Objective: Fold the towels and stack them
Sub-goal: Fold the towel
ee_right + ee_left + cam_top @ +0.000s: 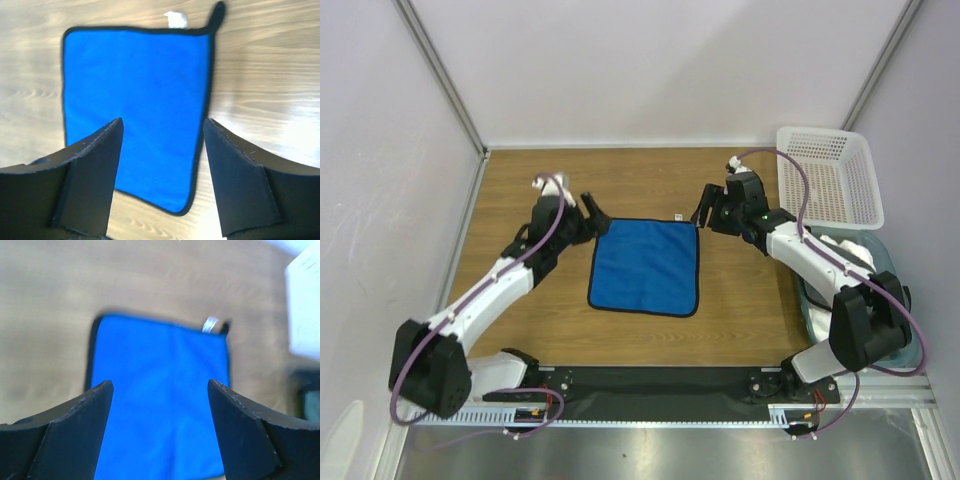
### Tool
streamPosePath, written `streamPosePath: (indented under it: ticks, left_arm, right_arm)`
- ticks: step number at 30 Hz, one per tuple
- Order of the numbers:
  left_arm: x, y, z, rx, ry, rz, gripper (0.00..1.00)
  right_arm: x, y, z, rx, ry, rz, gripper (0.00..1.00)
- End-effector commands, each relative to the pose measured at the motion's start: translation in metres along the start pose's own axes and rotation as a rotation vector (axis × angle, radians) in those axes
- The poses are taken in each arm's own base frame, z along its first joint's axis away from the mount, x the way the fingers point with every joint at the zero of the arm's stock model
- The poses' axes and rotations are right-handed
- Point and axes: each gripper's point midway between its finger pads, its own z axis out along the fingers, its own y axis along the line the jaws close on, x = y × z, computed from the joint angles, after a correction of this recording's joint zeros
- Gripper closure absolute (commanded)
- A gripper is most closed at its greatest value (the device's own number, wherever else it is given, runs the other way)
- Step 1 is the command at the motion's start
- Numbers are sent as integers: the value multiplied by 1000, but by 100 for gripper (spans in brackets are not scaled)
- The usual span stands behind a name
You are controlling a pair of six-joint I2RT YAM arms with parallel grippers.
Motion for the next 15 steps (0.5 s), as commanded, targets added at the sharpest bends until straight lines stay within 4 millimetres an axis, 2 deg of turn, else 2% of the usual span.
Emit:
streamPosePath:
  ticks: [1,5,6,7,8,9,10,11,12,13,14,15]
  left_arm:
    - [51,31,-22,-79,109,-60,17]
    - [83,40,-46,-77,162,-91,17]
    - [98,47,-51,-87,185,-93,17]
    - [99,48,-57,-91,172,-119,17]
    - [104,51,-61,-98,178,-130,18]
    - [118,61,-64,-125,206,-140,19]
    - [120,61,-68,-127,199,-169,19]
    - [124,65,-70,-140,200,-184,21]
    - [135,73,-73,-163,222,-194,23]
    - [138,76,-74,-178,217,-227,25]
    - [142,78,-75,-185,223,-240,26]
    - [150,83,-76,-197,233,-245,27]
  right_arm:
    - [-21,-18,9,71,-59,-15,28]
    - [-9,-23,16,77,-21,17,28]
    - [-1,-16,15,38,10,28,28]
    - [5,-13,12,25,20,35,28]
    - [24,-17,11,31,59,54,29]
    - [34,-17,9,35,80,62,28]
    - [41,-15,1,28,85,69,28]
    - [65,-18,-2,44,135,90,28]
    - [77,-19,-6,44,157,103,28]
    - [84,-17,-14,33,165,118,29]
    - [108,-22,-19,42,210,131,29]
    - [115,-21,-22,44,221,169,30]
